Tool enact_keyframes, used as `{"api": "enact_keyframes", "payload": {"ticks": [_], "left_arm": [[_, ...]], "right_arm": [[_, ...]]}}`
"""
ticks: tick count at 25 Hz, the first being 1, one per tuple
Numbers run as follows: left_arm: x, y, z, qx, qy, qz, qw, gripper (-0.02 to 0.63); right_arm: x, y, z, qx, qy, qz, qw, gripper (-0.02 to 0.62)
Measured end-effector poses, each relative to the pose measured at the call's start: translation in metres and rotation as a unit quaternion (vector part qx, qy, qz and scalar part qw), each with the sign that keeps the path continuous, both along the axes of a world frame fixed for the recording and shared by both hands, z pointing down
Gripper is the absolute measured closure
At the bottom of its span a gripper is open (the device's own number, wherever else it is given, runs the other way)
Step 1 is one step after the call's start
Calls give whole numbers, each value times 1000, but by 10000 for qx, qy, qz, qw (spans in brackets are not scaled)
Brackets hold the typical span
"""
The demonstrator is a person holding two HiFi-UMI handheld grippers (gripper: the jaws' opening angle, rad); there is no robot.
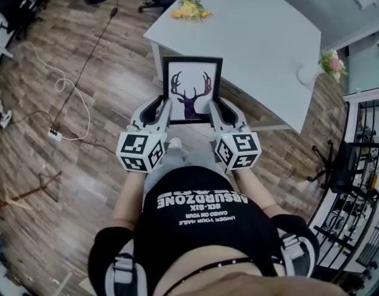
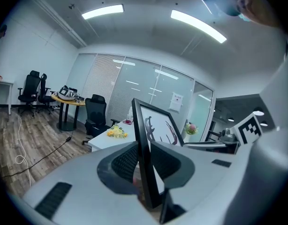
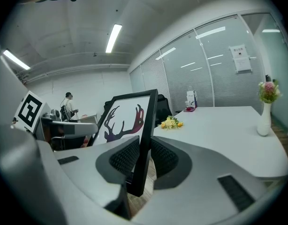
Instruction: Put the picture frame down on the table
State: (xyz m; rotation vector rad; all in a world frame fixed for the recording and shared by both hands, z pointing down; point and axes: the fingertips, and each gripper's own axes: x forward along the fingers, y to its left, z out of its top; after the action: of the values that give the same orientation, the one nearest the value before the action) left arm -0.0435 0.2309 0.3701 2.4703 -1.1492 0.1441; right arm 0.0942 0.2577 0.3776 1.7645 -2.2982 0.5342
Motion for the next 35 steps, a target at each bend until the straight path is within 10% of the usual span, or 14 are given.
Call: {"api": "enact_keyframes", "payload": {"ticks": [17, 35], "left_arm": [[28, -46, 30, -393, 71, 341, 9986, 511], [11, -201, 25, -486, -115, 130, 9987, 511]], "right_arm": [[27, -44, 25, -332, 111, 235, 9991, 508], [11, -210, 28, -389, -40, -145, 9991, 506]]}}
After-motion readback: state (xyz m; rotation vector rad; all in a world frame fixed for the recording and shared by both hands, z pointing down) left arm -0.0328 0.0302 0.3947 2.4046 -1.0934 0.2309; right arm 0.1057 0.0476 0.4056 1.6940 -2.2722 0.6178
